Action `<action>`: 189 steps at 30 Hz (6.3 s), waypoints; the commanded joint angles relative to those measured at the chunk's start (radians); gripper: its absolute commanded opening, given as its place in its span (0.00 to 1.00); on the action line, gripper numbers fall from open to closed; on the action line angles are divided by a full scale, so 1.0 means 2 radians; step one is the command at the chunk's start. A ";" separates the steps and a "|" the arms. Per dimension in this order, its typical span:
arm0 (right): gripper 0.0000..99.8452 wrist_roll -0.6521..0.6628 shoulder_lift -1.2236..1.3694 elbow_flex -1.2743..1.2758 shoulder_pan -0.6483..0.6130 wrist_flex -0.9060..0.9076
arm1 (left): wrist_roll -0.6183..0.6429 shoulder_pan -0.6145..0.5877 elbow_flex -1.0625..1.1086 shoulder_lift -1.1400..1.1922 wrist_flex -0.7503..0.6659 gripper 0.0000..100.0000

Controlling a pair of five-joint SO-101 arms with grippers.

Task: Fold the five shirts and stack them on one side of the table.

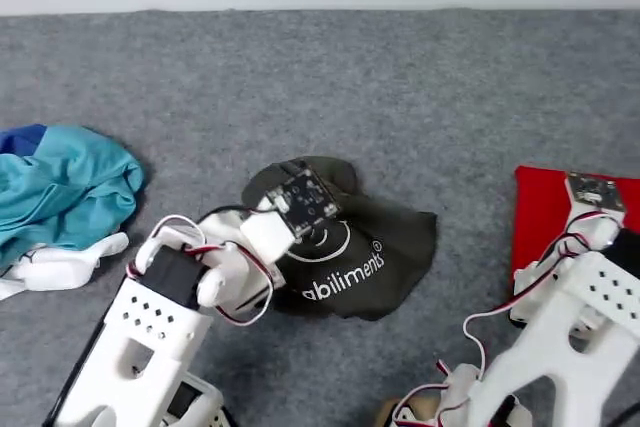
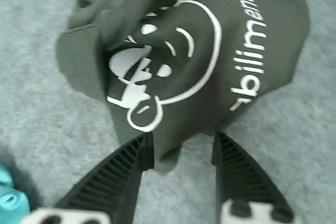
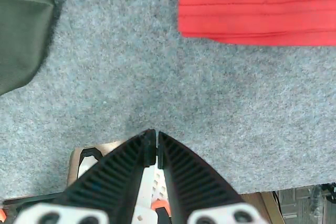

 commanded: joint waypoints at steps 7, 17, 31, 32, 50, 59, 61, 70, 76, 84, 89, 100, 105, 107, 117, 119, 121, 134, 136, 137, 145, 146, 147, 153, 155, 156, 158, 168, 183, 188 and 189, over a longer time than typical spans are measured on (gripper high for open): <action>0.01 -0.005 -0.013 -0.003 -0.004 0.020 | -0.031 0.093 0.013 -0.015 0.062 0.19; 0.01 -0.005 -0.013 -0.003 -0.004 0.020 | -0.079 0.094 0.102 -0.010 -0.011 0.19; 0.01 -0.005 -0.013 0.035 -0.004 0.020 | -0.071 0.053 0.114 0.077 -0.134 0.19; 0.01 -0.005 -0.013 0.035 -0.004 0.020 | -0.071 0.053 0.107 0.100 -0.139 0.19; 0.01 -0.004 -0.013 0.035 -0.004 0.020 | -0.072 0.043 -0.060 0.390 -0.134 0.19; 0.01 -0.004 -0.013 0.035 -0.004 0.020 | -0.072 0.021 -0.107 0.457 -0.097 0.17; 0.01 -0.004 -0.013 0.035 -0.004 0.020 | -0.072 0.025 -0.111 0.463 -0.097 0.13; 0.01 -0.003 -0.014 0.034 -0.004 0.020 | -0.073 0.022 -0.142 0.448 -0.061 0.01; 0.01 -0.004 -0.014 0.034 -0.004 0.020 | -0.068 0.019 -0.227 0.299 0.012 0.01; 0.01 -0.003 -0.014 0.034 -0.004 0.020 | -0.019 -0.035 -0.424 0.232 0.066 0.02; 0.01 -0.005 -0.014 0.034 -0.004 0.020 | -0.019 -0.061 -0.525 0.232 0.077 0.02; 0.01 -0.005 -0.014 0.034 -0.004 0.020 | 0.025 -0.072 -0.702 0.231 0.077 0.02; 0.01 -0.005 -0.014 0.033 -0.007 0.019 | 0.038 -0.106 -0.732 0.232 0.079 0.02; 0.01 -0.005 -0.014 0.025 -0.023 0.019 | 0.038 -0.131 -0.732 0.232 0.087 0.02; 0.01 -0.006 -0.011 -0.048 -0.191 0.019 | 0.035 -0.180 -0.678 0.227 0.164 0.02; 0.01 -0.010 -0.011 -0.061 -0.214 0.019 | 0.035 -0.177 -0.672 0.226 0.164 0.02; 0.01 -0.026 -0.009 -0.068 -0.224 0.019 | 0.036 -0.165 -0.672 0.229 0.163 0.02; 0.01 -0.034 -0.013 -0.065 -0.203 0.020 | 0.052 0.012 -0.593 0.316 0.137 0.02; 0.01 -0.033 -0.013 -0.064 -0.178 0.020 | 0.054 0.021 -0.582 0.358 0.135 0.03; 0.01 -0.033 -0.013 -0.064 -0.165 0.020 | 0.054 0.026 -0.582 0.377 0.139 0.06; 0.01 0.021 -0.013 -0.067 -0.131 0.020 | 0.077 -0.003 -0.615 0.407 0.150 0.20; 0.01 0.021 -0.013 -0.068 -0.132 0.019 | 0.076 -0.015 -0.616 0.407 0.150 0.20; 0.01 0.022 -0.011 -0.068 -0.140 0.016 | 0.076 -0.025 -0.616 0.407 0.150 0.20; 0.01 0.019 -0.008 -0.073 -0.240 0.008 | 0.079 -0.130 -0.613 0.407 0.167 0.20; 0.01 0.010 -0.007 -0.072 -0.284 0.000 | 0.079 -0.176 -0.613 0.407 0.167 0.19; 0.01 -0.002 -0.006 -0.070 -0.303 -0.007 | 0.079 -0.198 -0.613 0.407 0.167 0.18; 0.04 -0.024 0.008 -0.071 -0.333 -0.013 | 0.077 -0.232 -0.603 0.407 0.167 0.15; 0.16 -0.070 0.161 -0.107 -0.427 -0.071 | 0.077 -0.276 -0.527 0.407 0.162 0.14; 0.16 -0.091 0.369 -0.197 -0.488 -0.123 | 0.079 -0.302 -0.515 0.411 0.117 0.14; 0.16 -0.087 0.420 -0.210 -0.487 -0.163 | 0.080 -0.302 -0.495 0.408 0.104 0.14; 0.16 -0.087 0.429 -0.210 -0.487 -0.169 | 0.081 -0.302 -0.488 0.407 0.100 0.14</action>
